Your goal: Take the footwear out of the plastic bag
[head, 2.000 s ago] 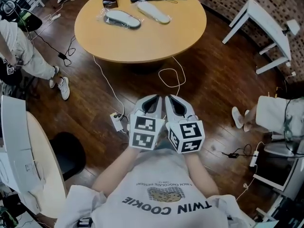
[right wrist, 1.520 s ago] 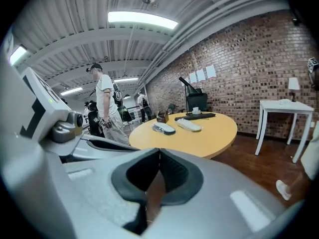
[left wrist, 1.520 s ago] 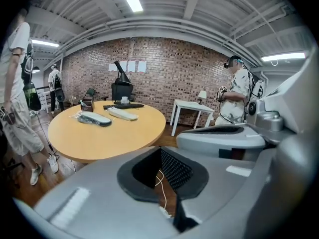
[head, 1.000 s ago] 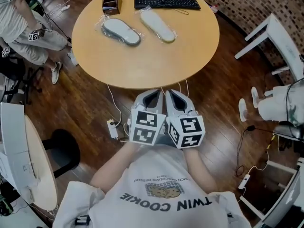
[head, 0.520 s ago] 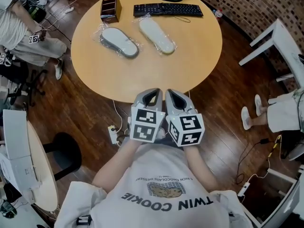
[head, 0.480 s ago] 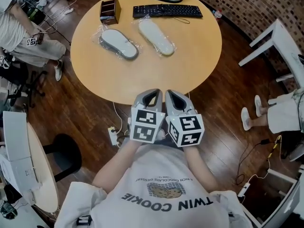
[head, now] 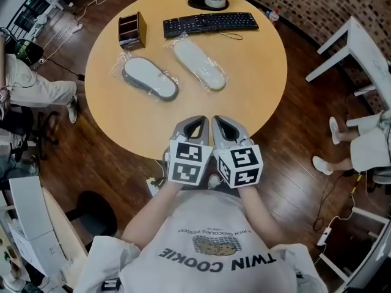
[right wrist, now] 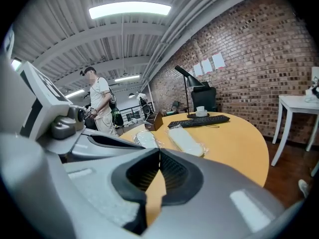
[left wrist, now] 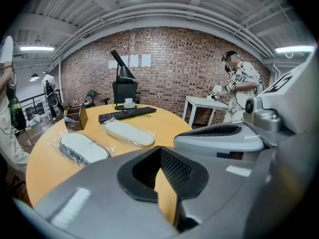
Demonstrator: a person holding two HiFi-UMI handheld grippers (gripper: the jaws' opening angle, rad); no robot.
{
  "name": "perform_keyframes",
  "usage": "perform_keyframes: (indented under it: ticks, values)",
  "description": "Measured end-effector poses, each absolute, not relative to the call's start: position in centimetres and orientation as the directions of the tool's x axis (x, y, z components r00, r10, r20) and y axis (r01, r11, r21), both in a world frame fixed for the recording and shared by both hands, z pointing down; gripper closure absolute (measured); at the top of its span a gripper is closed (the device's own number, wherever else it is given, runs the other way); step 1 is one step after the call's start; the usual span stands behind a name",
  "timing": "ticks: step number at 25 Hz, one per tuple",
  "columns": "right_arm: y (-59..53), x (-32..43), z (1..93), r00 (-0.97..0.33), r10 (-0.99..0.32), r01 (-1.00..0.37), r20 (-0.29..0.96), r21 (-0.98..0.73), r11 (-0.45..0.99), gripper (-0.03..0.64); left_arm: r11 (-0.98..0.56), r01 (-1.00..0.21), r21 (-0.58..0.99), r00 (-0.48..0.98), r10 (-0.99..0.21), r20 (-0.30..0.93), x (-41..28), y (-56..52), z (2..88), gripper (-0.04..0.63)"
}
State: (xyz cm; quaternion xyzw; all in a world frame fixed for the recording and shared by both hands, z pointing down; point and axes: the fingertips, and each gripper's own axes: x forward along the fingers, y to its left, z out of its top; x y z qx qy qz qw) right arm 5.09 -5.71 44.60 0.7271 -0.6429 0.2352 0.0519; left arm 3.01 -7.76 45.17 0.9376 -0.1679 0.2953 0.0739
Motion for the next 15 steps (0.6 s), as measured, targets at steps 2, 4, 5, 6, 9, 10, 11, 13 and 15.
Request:
perform_keyframes:
  ticks: [2,4,5,6,9,10,11,13,15]
  values:
    - [-7.3,5.5,44.7,0.081,-0.904,-0.956,0.421,-0.223,-0.189,0.615,-0.944,-0.328,0.038,0.774,-0.245,0.583,3.4,-9.7,45.2,0.588]
    - [-8.7,6.2,44.9,0.093,-0.899,-0.955,0.429,-0.219,-0.203,0.615,-0.952,-0.305,0.032,0.778,-0.230,0.584,4.0,-11.7,45.3,0.588]
    - [-9.3,6.7,45.0,0.101,-0.897,-0.952,0.430,-0.220,-0.213,0.614,-0.955,-0.294,0.031,0.780,-0.221,0.586,4.4,-12.6,45.3,0.588]
    - [-9.9,7.1,45.1,0.112,-0.897,-0.948,0.428,-0.226,-0.226,0.614,-0.960,-0.279,0.031,0.782,-0.208,0.588,4.8,-13.4,45.3,0.588]
    - [-11.5,8.0,45.1,0.139,-0.897,-0.931,0.419,-0.253,-0.263,0.614,-0.975,-0.221,0.021,0.785,-0.165,0.597,5.8,-15.8,45.4,0.588]
    - [-12.3,8.2,45.1,0.143,-0.897,-0.928,0.419,-0.258,-0.269,0.614,-0.979,-0.205,0.013,0.786,-0.156,0.598,6.1,-16.6,45.4,0.588]
    - [-13.0,8.4,45.3,0.147,-0.895,-0.926,0.421,-0.259,-0.274,0.614,-0.981,-0.192,0.007,0.786,-0.150,0.600,6.3,-17.5,45.4,0.588]
    - [-14.2,8.7,45.8,0.157,-0.888,-0.921,0.431,-0.260,-0.289,0.614,-0.985,-0.173,0.000,0.784,-0.137,0.605,6.6,-19.3,45.7,0.588]
    - [-15.1,9.0,46.3,0.169,-0.881,-0.914,0.442,-0.265,-0.308,0.614,-0.988,-0.156,-0.007,0.780,-0.128,0.612,6.8,-21.1,46.2,0.588]
